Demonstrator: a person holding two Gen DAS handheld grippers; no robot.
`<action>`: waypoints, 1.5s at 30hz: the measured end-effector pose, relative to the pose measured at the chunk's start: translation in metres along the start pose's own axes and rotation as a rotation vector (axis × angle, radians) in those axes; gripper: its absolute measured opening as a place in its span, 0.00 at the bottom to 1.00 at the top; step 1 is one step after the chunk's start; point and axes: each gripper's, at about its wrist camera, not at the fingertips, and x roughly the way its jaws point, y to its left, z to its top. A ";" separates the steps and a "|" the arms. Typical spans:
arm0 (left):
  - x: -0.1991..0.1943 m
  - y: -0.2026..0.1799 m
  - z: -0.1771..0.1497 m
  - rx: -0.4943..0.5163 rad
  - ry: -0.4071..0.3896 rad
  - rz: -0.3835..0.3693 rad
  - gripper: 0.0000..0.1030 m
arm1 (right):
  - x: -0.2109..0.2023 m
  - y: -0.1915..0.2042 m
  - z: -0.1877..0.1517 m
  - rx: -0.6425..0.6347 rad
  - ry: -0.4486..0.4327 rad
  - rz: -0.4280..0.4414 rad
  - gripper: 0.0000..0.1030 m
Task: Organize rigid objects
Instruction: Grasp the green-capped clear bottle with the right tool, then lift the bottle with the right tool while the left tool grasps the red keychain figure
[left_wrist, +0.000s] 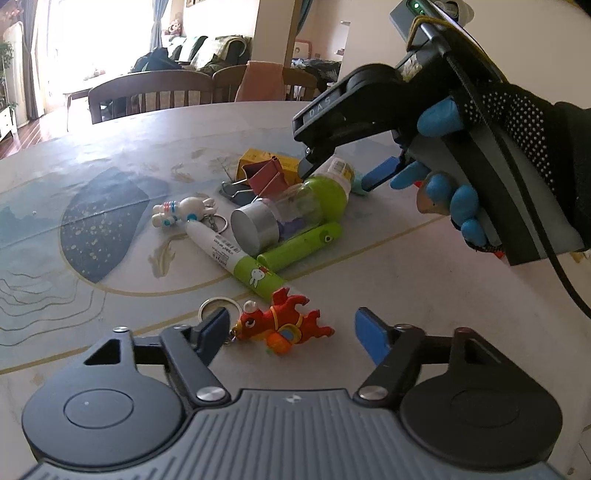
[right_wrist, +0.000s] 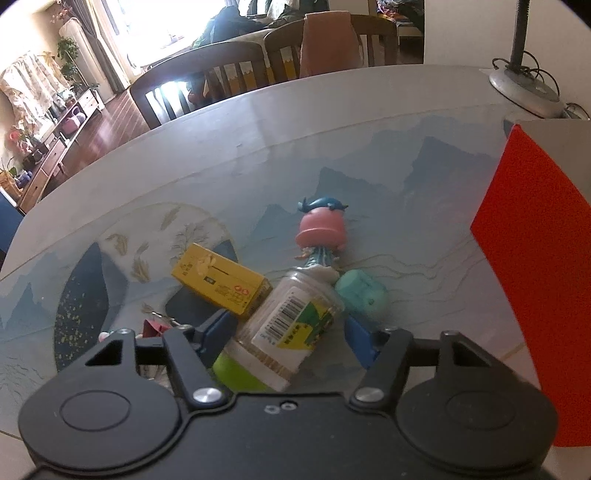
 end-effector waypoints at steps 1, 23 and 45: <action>0.000 0.000 -0.001 -0.003 0.001 0.001 0.69 | 0.000 0.000 0.000 0.004 0.000 0.006 0.61; -0.003 -0.010 0.003 0.022 0.015 0.035 0.44 | -0.036 -0.033 -0.018 0.026 0.012 0.115 0.34; -0.018 -0.010 -0.003 0.100 0.026 0.008 0.64 | -0.047 -0.044 -0.030 -0.046 0.055 0.161 0.67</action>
